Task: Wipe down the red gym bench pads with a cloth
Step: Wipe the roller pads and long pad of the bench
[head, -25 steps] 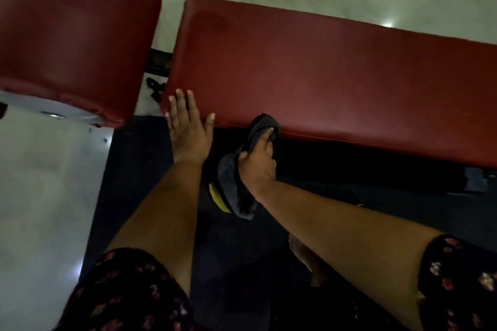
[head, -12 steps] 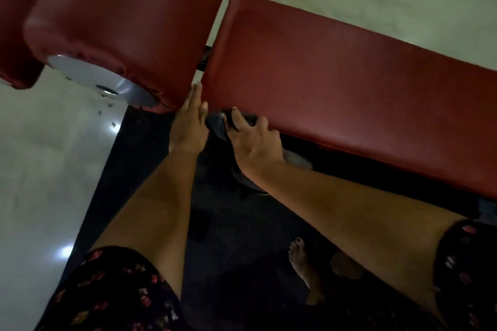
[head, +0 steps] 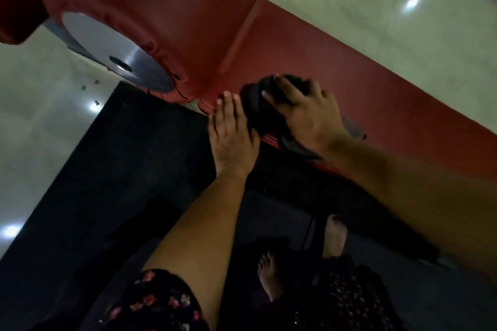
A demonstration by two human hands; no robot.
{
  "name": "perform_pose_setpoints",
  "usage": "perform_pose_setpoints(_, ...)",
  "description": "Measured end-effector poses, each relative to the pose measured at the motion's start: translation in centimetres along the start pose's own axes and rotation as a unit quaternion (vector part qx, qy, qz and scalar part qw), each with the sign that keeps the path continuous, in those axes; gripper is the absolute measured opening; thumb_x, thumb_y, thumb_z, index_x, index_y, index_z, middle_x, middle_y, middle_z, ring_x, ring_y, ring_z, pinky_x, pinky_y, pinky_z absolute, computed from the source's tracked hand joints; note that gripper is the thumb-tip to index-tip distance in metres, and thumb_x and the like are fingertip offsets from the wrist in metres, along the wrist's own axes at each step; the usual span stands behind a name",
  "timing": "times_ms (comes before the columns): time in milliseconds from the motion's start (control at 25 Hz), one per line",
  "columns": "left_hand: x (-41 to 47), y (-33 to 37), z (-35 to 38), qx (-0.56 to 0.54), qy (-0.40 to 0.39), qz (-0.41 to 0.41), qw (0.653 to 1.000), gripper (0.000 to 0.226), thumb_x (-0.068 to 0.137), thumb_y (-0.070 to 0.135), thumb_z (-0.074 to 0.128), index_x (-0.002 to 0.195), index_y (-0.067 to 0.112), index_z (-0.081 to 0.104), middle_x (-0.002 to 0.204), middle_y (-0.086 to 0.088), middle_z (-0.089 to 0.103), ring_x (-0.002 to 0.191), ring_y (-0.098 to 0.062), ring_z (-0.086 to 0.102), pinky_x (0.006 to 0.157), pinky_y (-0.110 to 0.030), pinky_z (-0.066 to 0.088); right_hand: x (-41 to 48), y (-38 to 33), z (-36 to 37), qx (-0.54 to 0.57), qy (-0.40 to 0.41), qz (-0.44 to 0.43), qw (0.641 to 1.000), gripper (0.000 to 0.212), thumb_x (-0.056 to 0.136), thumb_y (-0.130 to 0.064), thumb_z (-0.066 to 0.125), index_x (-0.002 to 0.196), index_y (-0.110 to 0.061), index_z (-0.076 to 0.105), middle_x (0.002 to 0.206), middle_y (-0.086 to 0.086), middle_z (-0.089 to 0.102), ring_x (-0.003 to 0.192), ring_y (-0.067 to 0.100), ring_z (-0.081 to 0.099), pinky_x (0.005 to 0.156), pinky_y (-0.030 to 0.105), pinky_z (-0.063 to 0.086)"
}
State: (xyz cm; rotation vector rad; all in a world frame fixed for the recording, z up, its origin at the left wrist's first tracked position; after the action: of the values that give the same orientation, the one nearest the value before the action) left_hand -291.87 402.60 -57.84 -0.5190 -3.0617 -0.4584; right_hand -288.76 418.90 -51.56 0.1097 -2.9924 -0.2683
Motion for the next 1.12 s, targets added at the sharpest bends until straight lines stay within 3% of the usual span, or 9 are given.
perform_pose_setpoints(120,-0.9,1.3,1.8,-0.013,0.010,0.019,1.000,0.067,0.097,0.038,0.031,0.153,0.005,0.018,0.160,-0.017,0.018,0.148,-0.035,0.015,0.118,-0.048,0.023,5.8,2.6,-0.9,-0.041,0.007,-0.079,0.996,0.082,0.072,-0.027,0.077,0.144,-0.037,0.038,0.154,0.003,0.033,0.110,0.048,0.050,0.074,0.051,0.049)
perform_pose_setpoints(240,-1.0,1.8,2.1,-0.012,0.005,0.005,1.000,0.066,0.098,0.038,0.032,0.154,0.006,0.017,0.162,-0.016,0.012,0.149,-0.032,0.007,0.120,-0.045,0.012,11.4,1.4,-3.0,-0.065,-0.059,-0.128,0.988,0.074,0.089,-0.029,0.062,0.149,-0.040,0.021,0.160,0.001,0.015,0.135,0.045,0.027,0.100,0.058,0.037)
perform_pose_setpoints(320,-1.0,1.7,2.0,-0.004,-0.004,0.000,1.000,0.067,0.098,0.041,0.029,0.155,0.008,0.013,0.162,-0.016,0.007,0.150,-0.032,0.005,0.119,-0.043,0.012,13.3,-1.7,-4.0,-0.070,-0.050,-0.194,0.977,0.060,0.093,-0.028,0.056,0.147,-0.036,0.032,0.156,0.004,0.027,0.139,0.040,0.027,0.108,0.058,0.029)
perform_pose_setpoints(440,-1.0,0.8,1.3,0.023,-0.005,0.036,0.999,0.070,0.098,0.046,0.029,0.155,0.009,0.012,0.162,-0.016,0.008,0.149,-0.032,0.009,0.119,-0.042,0.014,14.3,-5.2,-2.3,-0.134,-0.068,-0.253,0.956,0.044,0.100,-0.023,0.043,0.143,-0.033,0.039,0.151,0.007,0.035,0.135,0.036,0.033,0.107,0.054,0.031)
perform_pose_setpoints(600,-0.4,-1.1,0.3,0.067,0.010,0.096,0.993,0.067,0.097,0.048,0.032,0.155,0.015,0.021,0.161,-0.011,0.019,0.148,-0.028,0.018,0.118,-0.045,0.017,16.4,-2.1,-0.9,-0.141,-0.069,-0.210,0.965,0.049,0.100,-0.028,0.046,0.144,-0.044,0.031,0.155,0.002,0.025,0.135,0.042,0.028,0.099,0.063,0.035)
perform_pose_setpoints(800,0.9,0.0,-0.5,0.103,0.074,0.087,0.988,0.057,0.097,0.043,0.040,0.148,0.016,0.040,0.153,-0.009,0.038,0.139,-0.028,0.033,0.118,-0.047,0.020,18.0,1.7,1.2,-0.110,-0.096,-0.151,0.978,0.061,0.096,-0.035,0.052,0.146,-0.051,0.020,0.159,-0.002,0.007,0.136,0.046,0.020,0.095,0.065,0.034)
perform_pose_setpoints(1000,6.5,2.4,-1.8,0.100,0.050,0.064,0.992,0.065,0.098,0.050,0.030,0.155,0.020,0.020,0.162,-0.009,0.017,0.149,-0.026,0.012,0.120,-0.044,0.000,19.4,4.6,2.8,-0.093,-0.069,-0.098,0.988,0.062,0.094,-0.029,0.053,0.146,-0.045,0.024,0.156,0.004,0.014,0.128,0.048,0.029,0.091,0.064,0.038)
perform_pose_setpoints(1120,9.1,4.7,-1.5,0.105,0.061,0.038,0.992,0.069,0.099,0.053,0.026,0.156,0.019,0.009,0.164,-0.008,0.005,0.150,-0.026,0.001,0.121,-0.047,0.002,20.1,7.2,3.6,-0.058,-0.074,-0.051,0.994,0.062,0.093,-0.030,0.054,0.146,-0.045,0.025,0.154,0.006,0.016,0.126,0.048,0.030,0.090,0.064,0.038)
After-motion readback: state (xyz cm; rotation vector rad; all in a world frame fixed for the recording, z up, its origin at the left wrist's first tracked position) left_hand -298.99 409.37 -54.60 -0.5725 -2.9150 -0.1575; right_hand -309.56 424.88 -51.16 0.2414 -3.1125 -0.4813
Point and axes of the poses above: each hand's wrist, its own x-axis towards the middle knuckle, its own z-axis out of the palm, y = z × x, the point moved 2 cm from there along x, towards the middle knuckle
